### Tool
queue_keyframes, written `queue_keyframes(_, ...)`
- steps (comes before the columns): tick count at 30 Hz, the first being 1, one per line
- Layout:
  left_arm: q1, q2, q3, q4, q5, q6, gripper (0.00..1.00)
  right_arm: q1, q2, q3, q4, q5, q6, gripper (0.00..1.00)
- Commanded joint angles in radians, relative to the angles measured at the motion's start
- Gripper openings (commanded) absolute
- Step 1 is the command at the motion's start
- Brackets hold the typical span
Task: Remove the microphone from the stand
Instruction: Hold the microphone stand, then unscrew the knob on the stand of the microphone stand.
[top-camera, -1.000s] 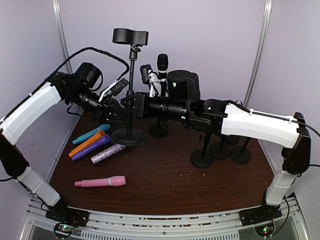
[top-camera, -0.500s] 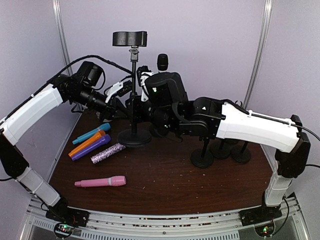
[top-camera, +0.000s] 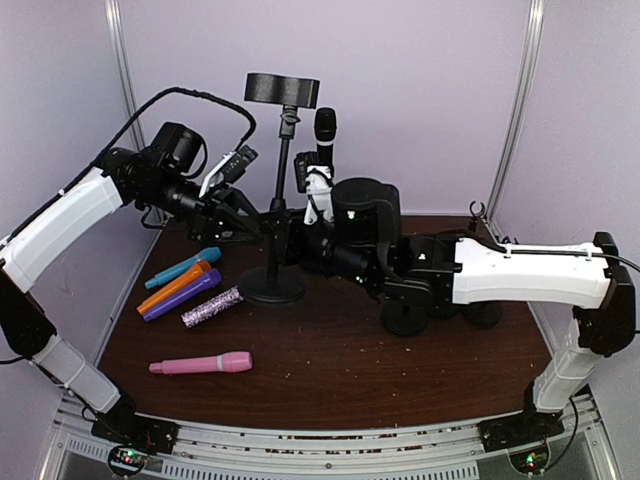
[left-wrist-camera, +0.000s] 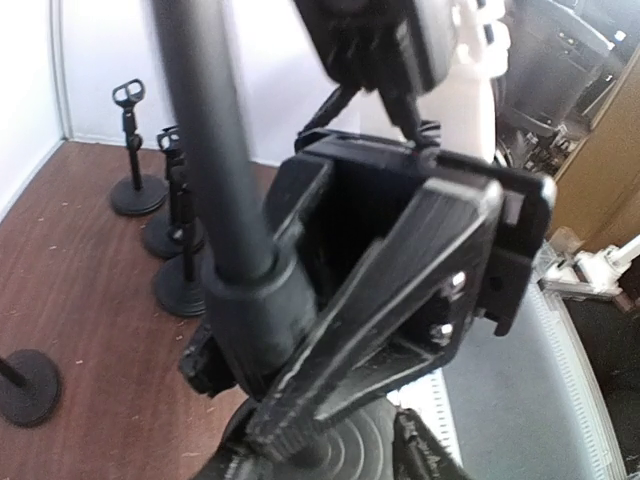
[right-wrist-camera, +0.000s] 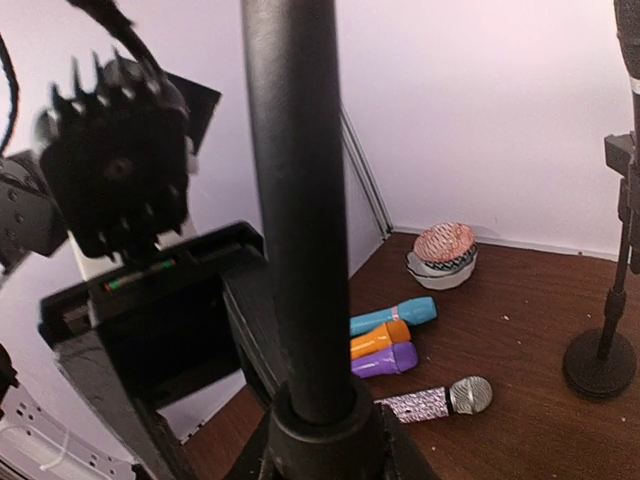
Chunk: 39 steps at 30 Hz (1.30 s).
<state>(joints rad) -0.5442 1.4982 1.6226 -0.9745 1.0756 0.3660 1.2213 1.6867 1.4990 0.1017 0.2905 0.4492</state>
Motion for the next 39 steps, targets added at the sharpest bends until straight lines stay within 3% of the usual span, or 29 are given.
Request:
queue_keyframes(1, -0.001, -0.024, -0.067, 0.066, 0.1, -0.046, 0.41, -0.005, -0.058, 0.017, 0.23, -0.046, 0.006, 0.0)
queue_keyframes(6, -0.005, -0.036, -0.101, 0.108, 0.091, -0.07, 0.33, -0.005, -0.018, 0.048, 0.262, -0.07, 0.049, 0.0)
queue_keyframes(16, -0.003, -0.036, -0.101, 0.109, 0.113, -0.065, 0.0, 0.0, 0.017, 0.103, 0.25, -0.081, 0.037, 0.0)
queue_keyframes(23, -0.001, -0.021, -0.041, -0.007, 0.228, 0.019, 0.0, -0.014, -0.037, 0.021, 0.323, -0.197, 0.049, 0.0)
queue_keyframes(31, 0.003, -0.024, -0.014, -0.098, 0.387, 0.094, 0.0, -0.106, -0.066, -0.109, 0.622, -0.756, 0.283, 0.0)
queue_keyframes(35, 0.004, -0.023, -0.004, -0.107, 0.423, 0.093, 0.0, -0.134, -0.029, -0.109, 0.796, -0.938, 0.42, 0.0)
queue_keyframes(38, 0.006, -0.021, 0.005, -0.107, 0.42, 0.087, 0.0, -0.149, -0.019, -0.11, 0.795, -0.948, 0.438, 0.1)
queue_keyframes(39, 0.008, -0.021, 0.008, -0.108, 0.408, 0.088, 0.0, -0.155, -0.023, -0.115, 0.765, -0.917, 0.429, 0.2)
